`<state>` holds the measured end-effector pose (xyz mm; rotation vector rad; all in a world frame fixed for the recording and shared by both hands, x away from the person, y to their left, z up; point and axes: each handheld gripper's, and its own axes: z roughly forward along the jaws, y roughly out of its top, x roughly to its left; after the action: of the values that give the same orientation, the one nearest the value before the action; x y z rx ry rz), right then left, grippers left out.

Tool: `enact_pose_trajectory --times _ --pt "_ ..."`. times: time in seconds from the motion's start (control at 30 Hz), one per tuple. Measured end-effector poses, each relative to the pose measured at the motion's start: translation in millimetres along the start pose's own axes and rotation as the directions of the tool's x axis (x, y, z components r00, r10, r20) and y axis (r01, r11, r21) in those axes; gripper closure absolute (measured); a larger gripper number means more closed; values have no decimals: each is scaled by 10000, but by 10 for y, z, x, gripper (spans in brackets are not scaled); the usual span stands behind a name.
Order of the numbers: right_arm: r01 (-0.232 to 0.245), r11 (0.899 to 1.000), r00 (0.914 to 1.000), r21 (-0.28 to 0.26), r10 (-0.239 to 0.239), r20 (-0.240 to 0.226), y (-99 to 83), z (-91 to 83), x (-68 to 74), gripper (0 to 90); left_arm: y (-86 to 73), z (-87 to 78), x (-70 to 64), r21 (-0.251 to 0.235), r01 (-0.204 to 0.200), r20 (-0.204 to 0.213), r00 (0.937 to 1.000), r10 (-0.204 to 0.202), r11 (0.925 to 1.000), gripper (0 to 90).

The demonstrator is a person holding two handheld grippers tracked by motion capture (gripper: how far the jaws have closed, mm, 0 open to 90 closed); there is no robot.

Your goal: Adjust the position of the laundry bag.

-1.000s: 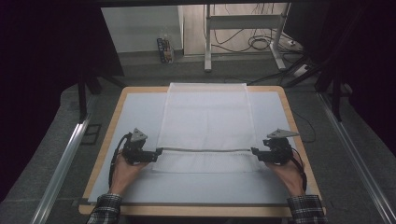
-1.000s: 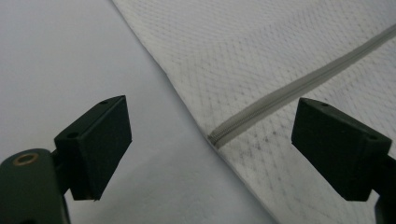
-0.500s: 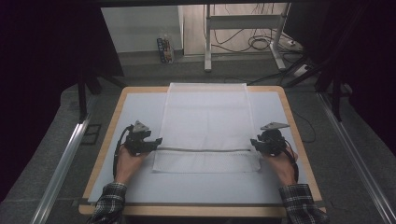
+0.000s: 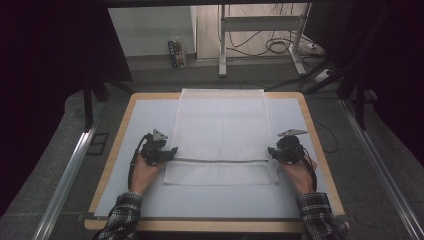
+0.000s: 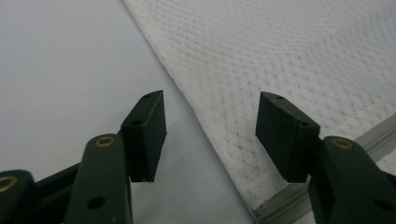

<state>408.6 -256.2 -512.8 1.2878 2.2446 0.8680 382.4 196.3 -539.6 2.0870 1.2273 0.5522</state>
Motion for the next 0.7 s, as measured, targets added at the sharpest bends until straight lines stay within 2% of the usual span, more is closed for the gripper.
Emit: enact_pose_trajectory --times 0.1,0.27,0.3,0.37,0.47,0.5,0.57,0.7 --pt "241 9996 9997 174 -242 45 -25 39 5 569 -1 23 -31 106 -49 11 10000 49 9999 457" --pt "163 9994 9996 296 -156 -244 -17 34 23 685 -8 34 -25 50 467 612 9970 -470 9989 619" --pt "94 9993 9997 349 -86 -242 -11 34 26 693 -8 34 -25 50 467 612 9970 -470 9989 634" --pt "-80 9990 9998 446 89 -195 0 32 14 764 -1 35 -25 86 570 716 9958 -575 9983 672" --pt "-373 9983 9983 459 392 -430 4 34 -8 850 6 44 -34 55 679 789 9946 -681 9977 803" --pt "-294 9985 9982 456 317 -508 4 36 -4 873 14 47 -37 74 611 752 9953 -615 9981 835" --pt "105 9987 9995 498 -90 -306 14 37 31 882 23 51 -50 111 636 721 9953 -643 9979 879" --pt "399 9978 9992 538 -394 -106 22 31 66 885 13 47 -29 61 758 875 9933 -760 9971 889"
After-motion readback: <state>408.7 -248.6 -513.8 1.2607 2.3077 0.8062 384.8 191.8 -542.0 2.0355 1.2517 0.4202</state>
